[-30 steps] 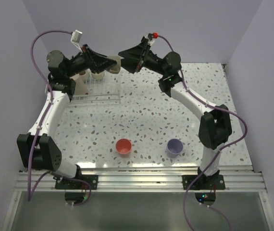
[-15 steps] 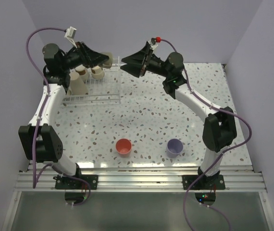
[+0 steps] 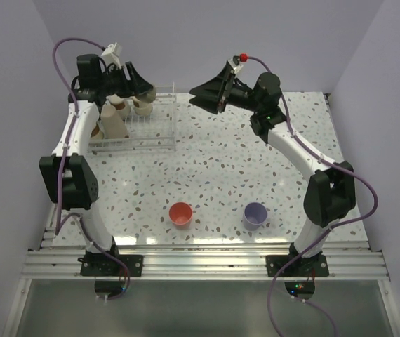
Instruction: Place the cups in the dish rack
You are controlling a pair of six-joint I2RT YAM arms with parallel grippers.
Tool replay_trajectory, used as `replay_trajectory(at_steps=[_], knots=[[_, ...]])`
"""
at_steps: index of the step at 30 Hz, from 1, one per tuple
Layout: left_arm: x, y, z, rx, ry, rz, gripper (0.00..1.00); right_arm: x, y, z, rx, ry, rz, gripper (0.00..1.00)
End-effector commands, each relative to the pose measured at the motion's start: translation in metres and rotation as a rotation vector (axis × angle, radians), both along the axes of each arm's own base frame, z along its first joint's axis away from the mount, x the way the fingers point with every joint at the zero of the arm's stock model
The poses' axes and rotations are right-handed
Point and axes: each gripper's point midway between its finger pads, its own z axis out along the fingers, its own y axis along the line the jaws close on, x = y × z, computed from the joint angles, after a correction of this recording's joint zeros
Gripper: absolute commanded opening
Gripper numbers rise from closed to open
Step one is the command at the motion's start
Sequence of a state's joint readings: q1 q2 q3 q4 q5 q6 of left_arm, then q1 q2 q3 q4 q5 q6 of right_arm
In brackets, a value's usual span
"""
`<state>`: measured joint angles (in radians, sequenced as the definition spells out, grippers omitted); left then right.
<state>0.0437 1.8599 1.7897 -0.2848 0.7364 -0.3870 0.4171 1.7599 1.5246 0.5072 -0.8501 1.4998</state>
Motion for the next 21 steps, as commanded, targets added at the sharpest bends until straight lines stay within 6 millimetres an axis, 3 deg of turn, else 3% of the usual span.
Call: replay_trajectory(at_steps=[1, 2, 4, 7, 8, 9, 13, 21], knots=[[0.013, 0.025, -0.02, 0.163, 0.05, 0.114, 0.0, -0.019, -0.008, 0.012, -0.021, -0.064, 0.029, 0.55], [0.015, 0.029, -0.035, 0.191, 0.095, 0.13, 0.0, -0.019, -0.01, 0.011, -0.024, -0.064, 0.031, 0.55], [0.023, 0.032, -0.039, 0.234, 0.104, 0.166, 0.0, -0.018, -0.011, 0.008, -0.032, -0.061, 0.031, 0.55], [0.031, 0.037, -0.06, 0.29, 0.16, 0.197, 0.0, -0.016, -0.013, 0.006, -0.038, -0.057, 0.029, 0.54], [0.033, 0.039, -0.077, 0.309, 0.205, 0.2, 0.0, -0.015, -0.013, 0.004, -0.04, -0.053, 0.029, 0.54], [0.034, 0.025, -0.077, 0.326, 0.201, 0.187, 0.0, -0.014, -0.013, 0.002, -0.042, -0.052, 0.03, 0.54], [0.039, 0.021, -0.109, 0.364, 0.272, 0.186, 0.0, -0.013, -0.013, 0.0, -0.044, -0.046, 0.034, 0.53], [0.041, 0.024, -0.141, 0.428, 0.334, 0.228, 0.0, -0.012, -0.017, -0.005, -0.051, -0.037, 0.027, 0.51]])
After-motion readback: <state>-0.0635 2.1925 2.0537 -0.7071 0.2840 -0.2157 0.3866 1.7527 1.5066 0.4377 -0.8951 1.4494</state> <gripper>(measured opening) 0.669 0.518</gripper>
